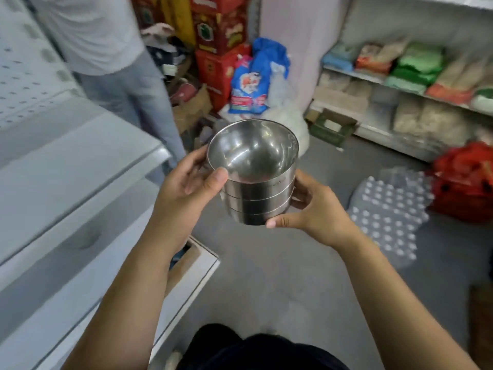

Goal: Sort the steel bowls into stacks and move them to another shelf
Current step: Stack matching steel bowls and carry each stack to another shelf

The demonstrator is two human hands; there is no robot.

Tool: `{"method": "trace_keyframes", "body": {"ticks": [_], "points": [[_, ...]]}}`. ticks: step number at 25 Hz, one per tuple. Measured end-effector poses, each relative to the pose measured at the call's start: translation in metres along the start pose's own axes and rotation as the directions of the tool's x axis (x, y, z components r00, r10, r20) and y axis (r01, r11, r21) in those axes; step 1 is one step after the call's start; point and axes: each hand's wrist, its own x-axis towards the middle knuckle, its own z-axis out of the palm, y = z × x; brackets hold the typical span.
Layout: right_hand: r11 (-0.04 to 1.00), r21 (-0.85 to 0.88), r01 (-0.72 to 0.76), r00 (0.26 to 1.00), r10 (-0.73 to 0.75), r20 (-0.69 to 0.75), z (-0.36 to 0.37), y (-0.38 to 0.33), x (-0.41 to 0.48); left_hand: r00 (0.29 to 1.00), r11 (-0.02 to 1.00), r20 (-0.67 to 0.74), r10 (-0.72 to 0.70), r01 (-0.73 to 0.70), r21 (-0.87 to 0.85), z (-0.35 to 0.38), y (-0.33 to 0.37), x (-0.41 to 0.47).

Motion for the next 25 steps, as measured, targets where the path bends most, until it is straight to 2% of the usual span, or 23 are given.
{"method": "trace_keyframes", "body": {"ticks": [8,15,22,25], "points": [[0.990,0.091,-0.109,0.971,0.125,-0.205,-0.117,0.059,0.001,0.975,0.995,0.211,-0.074,0.088,-0.055,0.131,-0.028,0.093],[0.987,0.118,-0.113,0.929,0.147,-0.339,-0.221,0.085,0.086,0.919,0.996,0.394,-0.017,0.051,-0.076,0.211,-0.048,0.243],[0.979,0.204,-0.024,0.864,0.123,-0.489,-0.331,0.096,0.208,0.839,0.995,0.543,0.046,-0.089,0.052,0.296,-0.033,0.429],[0.960,0.280,-0.026,0.850,0.168,-0.498,-0.370,0.107,0.238,0.772,0.982,0.635,0.028,-0.140,0.127,0.331,-0.034,0.489]]}}
